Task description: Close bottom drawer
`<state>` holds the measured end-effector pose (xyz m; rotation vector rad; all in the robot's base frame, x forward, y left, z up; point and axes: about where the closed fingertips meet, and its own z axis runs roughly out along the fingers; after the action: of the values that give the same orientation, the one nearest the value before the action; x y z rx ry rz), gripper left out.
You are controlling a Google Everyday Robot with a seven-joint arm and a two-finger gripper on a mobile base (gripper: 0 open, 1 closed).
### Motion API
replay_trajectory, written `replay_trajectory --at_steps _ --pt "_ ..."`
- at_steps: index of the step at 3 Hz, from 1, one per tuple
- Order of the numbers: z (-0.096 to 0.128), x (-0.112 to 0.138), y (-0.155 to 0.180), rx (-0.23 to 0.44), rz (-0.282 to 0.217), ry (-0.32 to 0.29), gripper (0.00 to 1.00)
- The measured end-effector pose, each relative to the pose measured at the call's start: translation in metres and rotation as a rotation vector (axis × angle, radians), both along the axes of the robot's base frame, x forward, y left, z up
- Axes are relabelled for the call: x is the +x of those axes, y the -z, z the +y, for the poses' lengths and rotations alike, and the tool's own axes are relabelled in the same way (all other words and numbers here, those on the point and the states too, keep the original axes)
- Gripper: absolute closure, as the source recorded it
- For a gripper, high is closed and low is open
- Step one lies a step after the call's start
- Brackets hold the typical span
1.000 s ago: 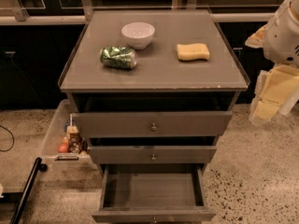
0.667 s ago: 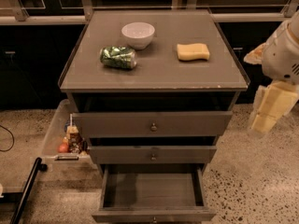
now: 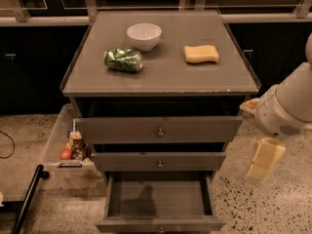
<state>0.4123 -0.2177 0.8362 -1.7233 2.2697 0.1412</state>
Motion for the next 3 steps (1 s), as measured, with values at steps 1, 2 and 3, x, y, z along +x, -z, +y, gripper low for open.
replay_trajectory --at_steps 1,2,3 --pt "0.003 -0.012 0.049 0.025 0.015 -0.033 0.18" --pt "0.002 -0.03 0.104 0.09 0.042 -0.062 0.43" --pt "0.002 -0.03 0.102 0.084 0.038 -0.068 0.65"
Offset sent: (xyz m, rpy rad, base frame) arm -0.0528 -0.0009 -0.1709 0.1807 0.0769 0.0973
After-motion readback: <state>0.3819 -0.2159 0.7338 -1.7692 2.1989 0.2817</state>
